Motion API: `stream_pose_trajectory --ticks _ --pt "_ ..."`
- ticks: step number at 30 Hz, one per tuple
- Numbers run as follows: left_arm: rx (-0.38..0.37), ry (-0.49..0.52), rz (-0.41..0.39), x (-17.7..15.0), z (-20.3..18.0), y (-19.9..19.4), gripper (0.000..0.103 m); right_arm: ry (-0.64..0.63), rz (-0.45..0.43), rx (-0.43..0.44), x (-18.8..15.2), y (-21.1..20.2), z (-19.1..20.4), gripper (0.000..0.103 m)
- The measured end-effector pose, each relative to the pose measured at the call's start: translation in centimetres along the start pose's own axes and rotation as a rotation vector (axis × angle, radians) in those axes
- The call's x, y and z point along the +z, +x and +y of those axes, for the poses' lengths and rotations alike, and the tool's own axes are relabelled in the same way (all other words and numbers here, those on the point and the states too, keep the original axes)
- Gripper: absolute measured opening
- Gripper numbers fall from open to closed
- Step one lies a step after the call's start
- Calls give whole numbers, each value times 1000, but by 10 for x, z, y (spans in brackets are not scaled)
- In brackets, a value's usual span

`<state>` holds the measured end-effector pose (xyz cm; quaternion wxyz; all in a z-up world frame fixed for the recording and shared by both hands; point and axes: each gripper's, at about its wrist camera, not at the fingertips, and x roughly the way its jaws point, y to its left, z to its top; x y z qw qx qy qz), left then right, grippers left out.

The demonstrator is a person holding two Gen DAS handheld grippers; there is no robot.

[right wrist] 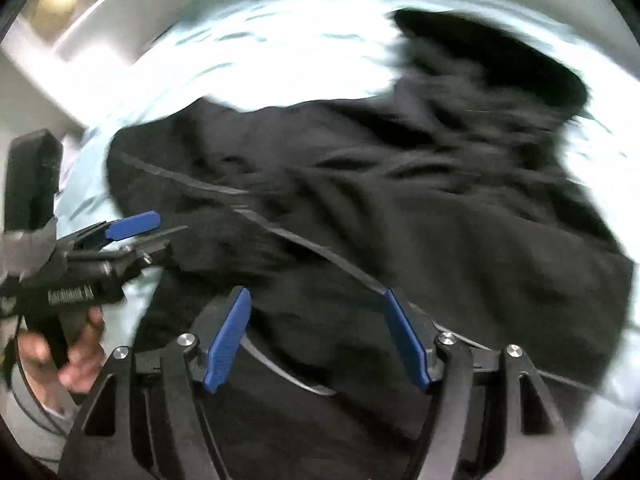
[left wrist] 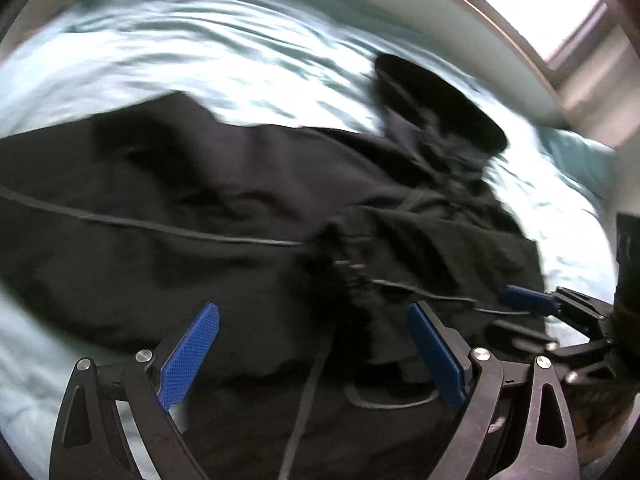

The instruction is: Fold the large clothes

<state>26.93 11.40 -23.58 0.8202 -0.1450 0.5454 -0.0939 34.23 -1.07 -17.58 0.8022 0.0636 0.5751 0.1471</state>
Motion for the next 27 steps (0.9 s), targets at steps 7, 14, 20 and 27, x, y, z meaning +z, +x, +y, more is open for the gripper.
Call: stream_pose_trajectory --ticks 7,14,20,27 --pt "-74 -25 76 21 -10 60 71 183 51 -161 -41 -18 -92 71" --pt "-165 -20 -29 51 -10 26 16 256 45 -206 -57 -19 -116 70" --pt "-84 1 -54 63 26 7 20 249 48 -254 -42 5 -115 70" --pt "-115 -60 118 33 72 63 27 242 193 -325 -42 75 -124 70"
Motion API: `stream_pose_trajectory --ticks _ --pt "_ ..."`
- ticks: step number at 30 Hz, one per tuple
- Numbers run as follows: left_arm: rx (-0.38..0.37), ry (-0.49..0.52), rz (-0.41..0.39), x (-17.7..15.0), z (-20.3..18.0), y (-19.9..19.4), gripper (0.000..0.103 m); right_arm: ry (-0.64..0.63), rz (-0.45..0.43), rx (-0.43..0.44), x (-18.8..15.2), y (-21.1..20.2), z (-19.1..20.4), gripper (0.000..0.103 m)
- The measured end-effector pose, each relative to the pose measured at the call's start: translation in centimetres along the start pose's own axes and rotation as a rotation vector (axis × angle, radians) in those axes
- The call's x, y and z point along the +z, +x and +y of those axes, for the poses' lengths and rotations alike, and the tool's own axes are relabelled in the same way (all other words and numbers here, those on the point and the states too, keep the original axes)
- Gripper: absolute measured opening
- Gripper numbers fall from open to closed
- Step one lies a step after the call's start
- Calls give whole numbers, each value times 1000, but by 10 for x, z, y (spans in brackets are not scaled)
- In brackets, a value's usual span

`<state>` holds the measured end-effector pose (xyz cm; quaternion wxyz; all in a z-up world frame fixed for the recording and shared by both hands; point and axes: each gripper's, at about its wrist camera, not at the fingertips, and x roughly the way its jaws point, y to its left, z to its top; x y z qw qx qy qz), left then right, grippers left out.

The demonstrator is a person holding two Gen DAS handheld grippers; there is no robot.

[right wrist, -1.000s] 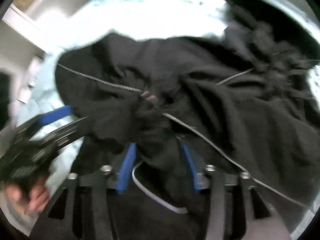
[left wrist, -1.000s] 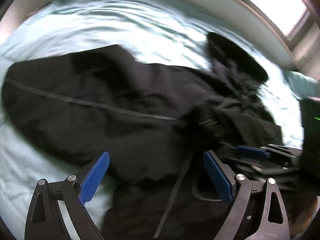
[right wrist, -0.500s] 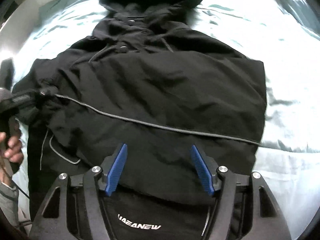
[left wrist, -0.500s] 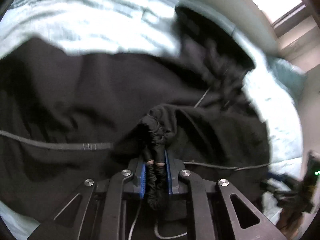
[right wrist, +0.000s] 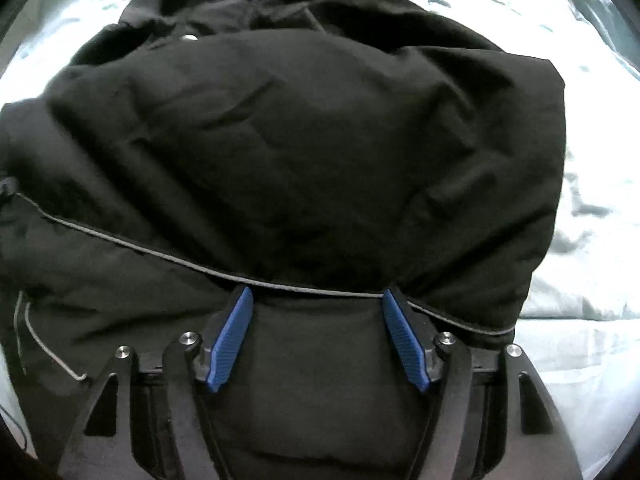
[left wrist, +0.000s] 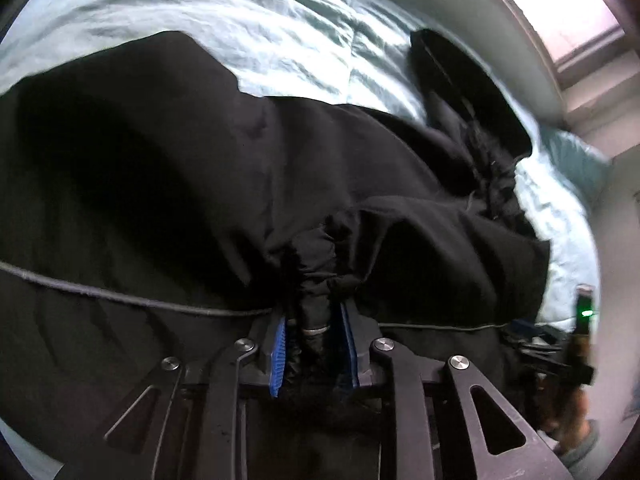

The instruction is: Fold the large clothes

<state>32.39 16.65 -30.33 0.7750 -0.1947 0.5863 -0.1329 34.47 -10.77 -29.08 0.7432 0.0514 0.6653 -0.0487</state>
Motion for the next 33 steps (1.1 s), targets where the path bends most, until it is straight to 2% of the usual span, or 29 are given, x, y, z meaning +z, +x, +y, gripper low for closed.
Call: stream_pose_trajectory --ticks 2,4,6,8,9,10,11,12,13,15,17,18,19,20,22,25,29,33 --pt "9 -20 -8 -2 -1 -8 32 8 8 13 2 0 -2 70" --pt "54 9 -37 -5 -12 -24 34 0 10 15 3 -5 -2 70" --pt "144 67 -83 -11 -34 -41 33 -12 -5 6 1 -18 -2 70" --pt "218 146 -159 -20 -61 -69 34 -30 -49 37 -6 -38 -1 70" --pt "221 162 -180 -23 -64 -80 35 -38 -72 54 -11 -49 0 70" --pt "203 176 -202 -26 -73 -90 41 -45 -87 63 -14 -55 2 70" --pt "163 187 -214 -28 -80 -96 47 -54 -98 71 -20 -61 4 70" --pt "106 199 -212 -30 -89 -95 59 -57 -100 68 -24 -62 7 70" --pt "48 205 -195 -32 -97 -89 64 -61 -91 58 -28 -60 10 70" --pt "0 219 -116 -37 -113 -57 63 -66 -56 44 -33 -47 15 70" --pt "25 242 -44 -43 -122 -21 64 -35 -11 34 -37 -28 16 70" --pt "80 237 23 -46 -121 10 63 -16 3 36 -37 -21 15 70" --pt "121 230 50 -47 -117 28 62 -2 10 39 -37 -17 14 70" --pt "140 216 45 -48 -110 42 61 12 18 45 -35 -14 12 70" --pt "126 172 18 -49 -103 44 61 37 43 50 -29 -15 7 70" --pt "84 144 -17 -51 -111 10 61 52 41 66 -25 -35 4 70" --pt "79 137 -99 -73 -108 -53 61 60 -9 131 -48 -79 11 70" --pt "116 40 -179 -98 -59 -126 61 81 -21 188 -78 -111 37 70"
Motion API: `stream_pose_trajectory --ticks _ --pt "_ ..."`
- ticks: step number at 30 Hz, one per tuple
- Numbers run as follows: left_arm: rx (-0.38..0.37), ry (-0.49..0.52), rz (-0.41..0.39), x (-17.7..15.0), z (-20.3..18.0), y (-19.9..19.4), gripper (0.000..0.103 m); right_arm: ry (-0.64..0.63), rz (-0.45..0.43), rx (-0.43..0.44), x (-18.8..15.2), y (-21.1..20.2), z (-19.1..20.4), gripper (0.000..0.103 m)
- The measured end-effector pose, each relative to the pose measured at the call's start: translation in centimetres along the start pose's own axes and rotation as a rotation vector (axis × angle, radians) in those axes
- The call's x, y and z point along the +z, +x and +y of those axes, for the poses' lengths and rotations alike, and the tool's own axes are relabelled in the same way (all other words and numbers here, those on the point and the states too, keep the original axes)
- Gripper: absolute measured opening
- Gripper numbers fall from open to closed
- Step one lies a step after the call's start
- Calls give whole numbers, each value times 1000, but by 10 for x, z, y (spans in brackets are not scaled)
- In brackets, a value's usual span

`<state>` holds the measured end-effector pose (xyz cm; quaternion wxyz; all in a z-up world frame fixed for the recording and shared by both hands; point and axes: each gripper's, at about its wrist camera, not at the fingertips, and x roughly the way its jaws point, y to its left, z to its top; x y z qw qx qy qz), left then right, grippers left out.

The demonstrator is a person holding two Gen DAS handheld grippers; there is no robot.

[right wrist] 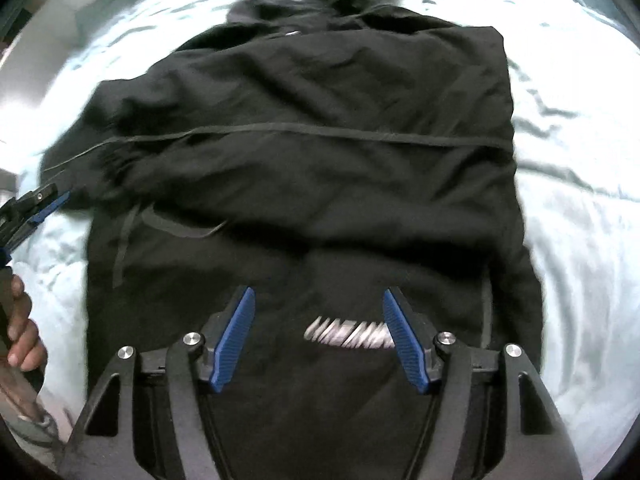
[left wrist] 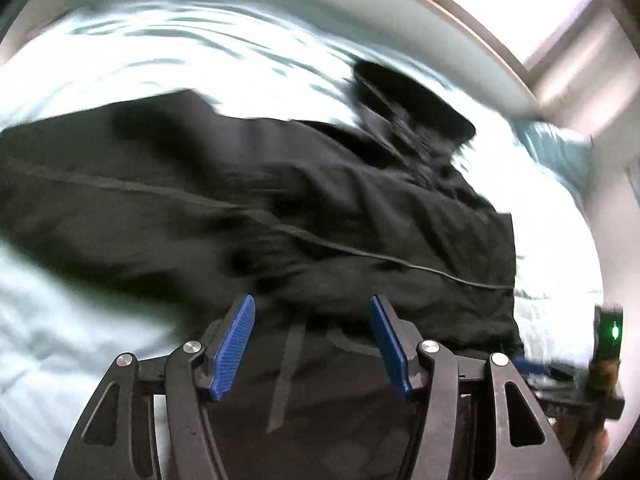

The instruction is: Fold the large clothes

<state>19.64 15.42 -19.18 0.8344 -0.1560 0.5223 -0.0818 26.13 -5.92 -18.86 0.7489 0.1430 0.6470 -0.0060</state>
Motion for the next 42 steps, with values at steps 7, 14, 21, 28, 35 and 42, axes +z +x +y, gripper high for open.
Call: stream_pose_trajectory --ticks 7,14,21,28,35,42 --pt "97 -242 -109 6 168 -93 61 -19 38 34 -75 4 80 70" --pt "48 -436 -149 54 326 -115 62 -35 35 6 -110 6 176 70" --pt "-55 -602 -64 94 410 -69 63 -56 28 -42 -103 -3 240 70" --pt "-53 -686 -67 102 434 -22 62 -126 69 -64 -58 8 259 70" --pt "-21 -612 -175 105 426 -12 21 -151 137 -71 -43 38 254 70" --pt "-7 -398 -304 120 349 -69 13 -72 148 -25 -41 49 221 70"
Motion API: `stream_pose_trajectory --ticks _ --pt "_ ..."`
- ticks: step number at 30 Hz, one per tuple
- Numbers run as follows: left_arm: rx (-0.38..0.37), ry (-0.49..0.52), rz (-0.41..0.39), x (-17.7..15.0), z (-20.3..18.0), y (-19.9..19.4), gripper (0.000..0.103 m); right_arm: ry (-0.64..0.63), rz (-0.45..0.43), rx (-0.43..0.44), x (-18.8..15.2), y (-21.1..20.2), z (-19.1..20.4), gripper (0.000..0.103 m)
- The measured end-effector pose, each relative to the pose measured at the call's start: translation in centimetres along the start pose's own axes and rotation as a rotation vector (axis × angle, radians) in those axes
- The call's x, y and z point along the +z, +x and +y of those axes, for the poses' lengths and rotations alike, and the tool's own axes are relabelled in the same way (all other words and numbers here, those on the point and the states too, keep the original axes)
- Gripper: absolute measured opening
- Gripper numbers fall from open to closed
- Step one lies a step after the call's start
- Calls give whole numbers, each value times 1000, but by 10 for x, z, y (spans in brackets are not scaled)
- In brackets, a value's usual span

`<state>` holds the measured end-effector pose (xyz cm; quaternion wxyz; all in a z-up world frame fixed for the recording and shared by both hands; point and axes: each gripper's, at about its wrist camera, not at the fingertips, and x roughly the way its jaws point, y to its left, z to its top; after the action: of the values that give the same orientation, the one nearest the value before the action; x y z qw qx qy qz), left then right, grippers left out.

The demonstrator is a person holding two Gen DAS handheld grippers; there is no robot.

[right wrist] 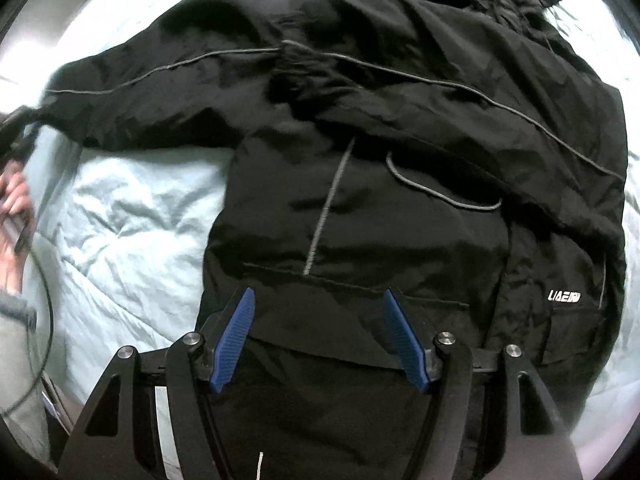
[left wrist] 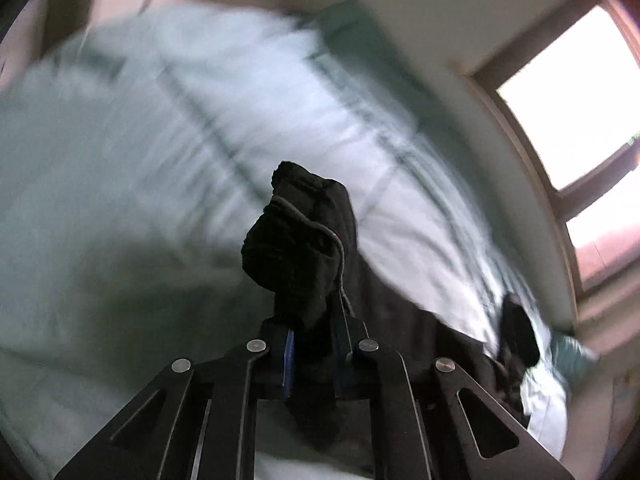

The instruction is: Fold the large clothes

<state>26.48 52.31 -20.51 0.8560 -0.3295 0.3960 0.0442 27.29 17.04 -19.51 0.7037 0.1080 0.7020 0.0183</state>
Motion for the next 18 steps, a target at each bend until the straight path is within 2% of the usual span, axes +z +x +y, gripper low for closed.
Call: stream_pose_trajectory --ticks 4,9,12,18 --pt "-67 145 -12 -13 -70 -24 13 26 -20 22 -1 -1 -16 70" --pt "-174 354 43 -57 -180 -17 13 81 -61 58 -4 -8 -41 70" --pt "-228 484 106 -97 -246 4 13 109 -88 55 -8 -12 -60 70" --pt "-318 628 282 -188 -334 55 12 200 -124 43 -23 -15 -108 70"
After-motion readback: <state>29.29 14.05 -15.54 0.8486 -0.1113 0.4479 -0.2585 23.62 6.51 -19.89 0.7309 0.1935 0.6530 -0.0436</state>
